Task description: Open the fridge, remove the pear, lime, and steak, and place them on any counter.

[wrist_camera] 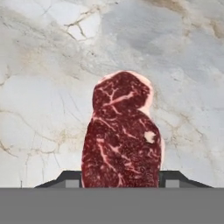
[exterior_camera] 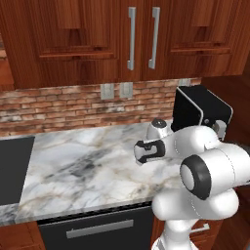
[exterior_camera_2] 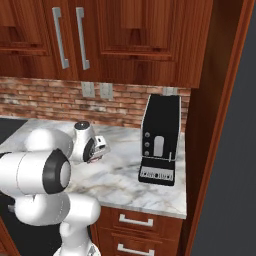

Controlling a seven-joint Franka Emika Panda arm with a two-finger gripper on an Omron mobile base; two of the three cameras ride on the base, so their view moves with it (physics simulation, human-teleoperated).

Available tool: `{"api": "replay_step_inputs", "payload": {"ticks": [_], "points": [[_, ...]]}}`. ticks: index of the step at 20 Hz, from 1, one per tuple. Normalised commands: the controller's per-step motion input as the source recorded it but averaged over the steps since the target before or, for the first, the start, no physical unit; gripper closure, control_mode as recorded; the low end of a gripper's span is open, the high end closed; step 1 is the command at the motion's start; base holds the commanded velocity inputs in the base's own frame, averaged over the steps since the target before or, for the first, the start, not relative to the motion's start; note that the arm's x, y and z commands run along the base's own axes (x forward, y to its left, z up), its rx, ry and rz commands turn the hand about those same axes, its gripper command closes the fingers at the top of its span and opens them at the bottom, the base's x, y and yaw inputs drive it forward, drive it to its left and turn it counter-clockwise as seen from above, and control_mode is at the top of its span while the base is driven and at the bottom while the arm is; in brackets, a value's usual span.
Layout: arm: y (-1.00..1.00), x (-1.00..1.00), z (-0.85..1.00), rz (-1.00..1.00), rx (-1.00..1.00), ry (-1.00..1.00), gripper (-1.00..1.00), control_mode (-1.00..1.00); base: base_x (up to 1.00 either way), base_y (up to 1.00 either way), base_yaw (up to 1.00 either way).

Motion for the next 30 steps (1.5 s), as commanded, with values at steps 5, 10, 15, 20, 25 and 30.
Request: {"api": "replay_step_inputs", "payload": {"ticks": [5, 10, 15, 20, 25, 30], "points": [[0.00, 0.09, -0.20, 0.00, 0.00, 0.05, 1.00, -1.00, 0.00, 0.00, 0.00], [0.00, 0.13, -0.33, 0.00, -0.02, 0.06, 1.00, -1.00, 0.00, 0.00, 0.00], [0.00, 0.05, -0.07, 0.00, -0.01, 0.01, -1.00, -1.00, 0.00, 0.00, 0.00], [0.00, -0.06, 0.07, 0.00, 0.02, -0.05, -1.00, -1.00, 0.00, 0.00, 0.00], [0.00, -0.37, 0.33, -0.01, 0.03, -0.09, -1.00, -1.00, 0.00, 0.00, 0.00], [-0.08, -0.52, 0.83, -0.08, 0.13, -0.09, -1.00, -1.00, 0.00, 0.00, 0.00]]}}
